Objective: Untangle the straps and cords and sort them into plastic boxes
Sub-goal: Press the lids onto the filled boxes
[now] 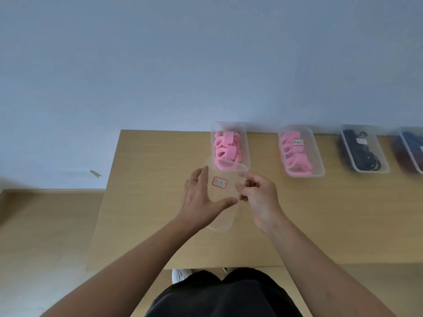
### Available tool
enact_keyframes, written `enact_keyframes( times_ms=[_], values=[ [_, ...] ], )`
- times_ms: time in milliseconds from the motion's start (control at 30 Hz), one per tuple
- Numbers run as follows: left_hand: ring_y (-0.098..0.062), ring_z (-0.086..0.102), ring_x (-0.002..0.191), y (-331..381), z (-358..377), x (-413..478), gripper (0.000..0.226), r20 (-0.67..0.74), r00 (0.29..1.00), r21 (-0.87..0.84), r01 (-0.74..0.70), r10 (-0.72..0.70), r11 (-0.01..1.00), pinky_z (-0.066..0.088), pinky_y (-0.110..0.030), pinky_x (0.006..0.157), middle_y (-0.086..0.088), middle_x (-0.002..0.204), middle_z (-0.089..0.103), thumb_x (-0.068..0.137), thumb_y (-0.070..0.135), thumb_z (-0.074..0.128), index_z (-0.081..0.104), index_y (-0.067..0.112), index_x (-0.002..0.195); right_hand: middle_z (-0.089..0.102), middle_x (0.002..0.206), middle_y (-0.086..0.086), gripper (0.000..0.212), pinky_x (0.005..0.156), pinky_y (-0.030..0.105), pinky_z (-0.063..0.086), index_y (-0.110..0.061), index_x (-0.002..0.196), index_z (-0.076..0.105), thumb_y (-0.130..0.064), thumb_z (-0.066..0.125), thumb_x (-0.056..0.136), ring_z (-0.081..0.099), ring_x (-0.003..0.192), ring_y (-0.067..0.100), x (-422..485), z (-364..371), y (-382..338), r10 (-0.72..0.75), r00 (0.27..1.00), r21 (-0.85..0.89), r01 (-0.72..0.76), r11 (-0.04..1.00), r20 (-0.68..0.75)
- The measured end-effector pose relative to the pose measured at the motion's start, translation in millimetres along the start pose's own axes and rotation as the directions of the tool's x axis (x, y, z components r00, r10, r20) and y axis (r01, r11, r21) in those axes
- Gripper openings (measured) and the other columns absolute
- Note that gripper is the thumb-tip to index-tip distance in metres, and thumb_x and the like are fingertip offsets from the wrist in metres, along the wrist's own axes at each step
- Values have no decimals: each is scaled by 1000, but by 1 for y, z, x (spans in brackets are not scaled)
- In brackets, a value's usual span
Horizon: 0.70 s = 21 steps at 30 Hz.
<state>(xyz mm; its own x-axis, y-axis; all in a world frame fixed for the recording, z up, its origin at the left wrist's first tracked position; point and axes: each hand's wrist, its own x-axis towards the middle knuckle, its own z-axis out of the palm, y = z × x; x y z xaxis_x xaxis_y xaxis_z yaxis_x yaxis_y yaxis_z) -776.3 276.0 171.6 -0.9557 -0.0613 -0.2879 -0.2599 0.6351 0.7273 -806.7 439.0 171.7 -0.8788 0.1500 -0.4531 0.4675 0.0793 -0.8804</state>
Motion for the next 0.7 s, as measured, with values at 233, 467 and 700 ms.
enact_keyframes(
  times_ms=[233, 467, 700],
  values=[
    [-33, 27, 144, 44, 5, 61, 101, -113, 993, 165, 4, 15, 986, 27, -41, 113, -14, 164, 26, 75, 58, 80, 32, 14, 153, 45, 69, 5, 11, 71, 31, 58, -3, 92, 73, 4, 67, 86, 50, 62, 13, 49, -13, -45, -159, 987, -40, 160, 986, 25],
    [-38, 29, 140, 70, 34, 125, 104, -176, 977, 318, 174, -122, 932, 25, -42, 115, -21, 162, 23, 91, 64, 61, 17, 0, 159, 60, 68, 6, 16, 82, 46, 54, -16, 91, 62, -7, 63, 78, 52, 74, 9, 108, -17, -55, -177, 984, -22, 176, 984, -9],
    [-35, 12, 154, 76, 61, 138, 96, -233, 962, 377, 227, -146, 898, 25, -48, 118, -18, 171, -5, 91, 66, 37, 11, 8, 162, 74, 92, -13, 34, 94, 46, 56, -37, 85, 73, -7, 58, 88, 70, 95, 14, 128, -26, -24, -6, 1000, 1, 6, 1000, 29]
  ],
)
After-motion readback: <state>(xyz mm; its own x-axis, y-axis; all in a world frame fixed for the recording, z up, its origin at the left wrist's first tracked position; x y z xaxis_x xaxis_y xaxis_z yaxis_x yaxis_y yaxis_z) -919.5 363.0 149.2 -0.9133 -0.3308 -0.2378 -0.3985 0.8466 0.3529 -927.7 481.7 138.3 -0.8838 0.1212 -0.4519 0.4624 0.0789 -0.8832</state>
